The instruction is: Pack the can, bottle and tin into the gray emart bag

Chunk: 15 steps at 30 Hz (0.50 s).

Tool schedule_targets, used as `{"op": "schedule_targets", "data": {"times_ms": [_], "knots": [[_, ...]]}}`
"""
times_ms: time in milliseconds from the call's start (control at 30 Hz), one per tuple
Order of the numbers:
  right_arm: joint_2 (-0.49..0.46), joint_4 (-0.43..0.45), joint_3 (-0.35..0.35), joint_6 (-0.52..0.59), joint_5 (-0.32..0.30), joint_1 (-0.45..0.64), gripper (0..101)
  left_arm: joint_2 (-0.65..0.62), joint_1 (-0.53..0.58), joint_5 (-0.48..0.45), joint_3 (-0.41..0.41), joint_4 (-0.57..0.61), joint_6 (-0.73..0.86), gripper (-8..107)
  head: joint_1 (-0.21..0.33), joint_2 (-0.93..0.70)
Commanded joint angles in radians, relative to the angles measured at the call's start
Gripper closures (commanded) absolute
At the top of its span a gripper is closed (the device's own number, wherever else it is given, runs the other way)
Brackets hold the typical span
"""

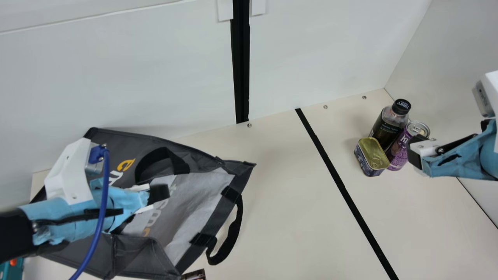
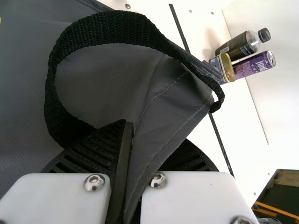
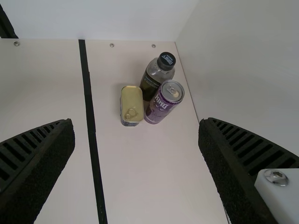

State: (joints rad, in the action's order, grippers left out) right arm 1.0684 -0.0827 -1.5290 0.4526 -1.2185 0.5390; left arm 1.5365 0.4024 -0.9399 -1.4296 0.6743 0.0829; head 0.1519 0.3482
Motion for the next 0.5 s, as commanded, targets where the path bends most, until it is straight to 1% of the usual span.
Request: {"op": "schedule_targets", "data": {"times_ms": [0,467], "knots": [[0.000,0.000,0.000,0.000,0.000,0.000,10,0.000,0.000,0.000,0.000,0.000,0.000,89,0.023,0.001],[0.000,0.000,0.000,0.000,0.000,0.000,10,0.000,0.000,0.000,0.000,0.000,0.000,89,0.023,0.001]]}}
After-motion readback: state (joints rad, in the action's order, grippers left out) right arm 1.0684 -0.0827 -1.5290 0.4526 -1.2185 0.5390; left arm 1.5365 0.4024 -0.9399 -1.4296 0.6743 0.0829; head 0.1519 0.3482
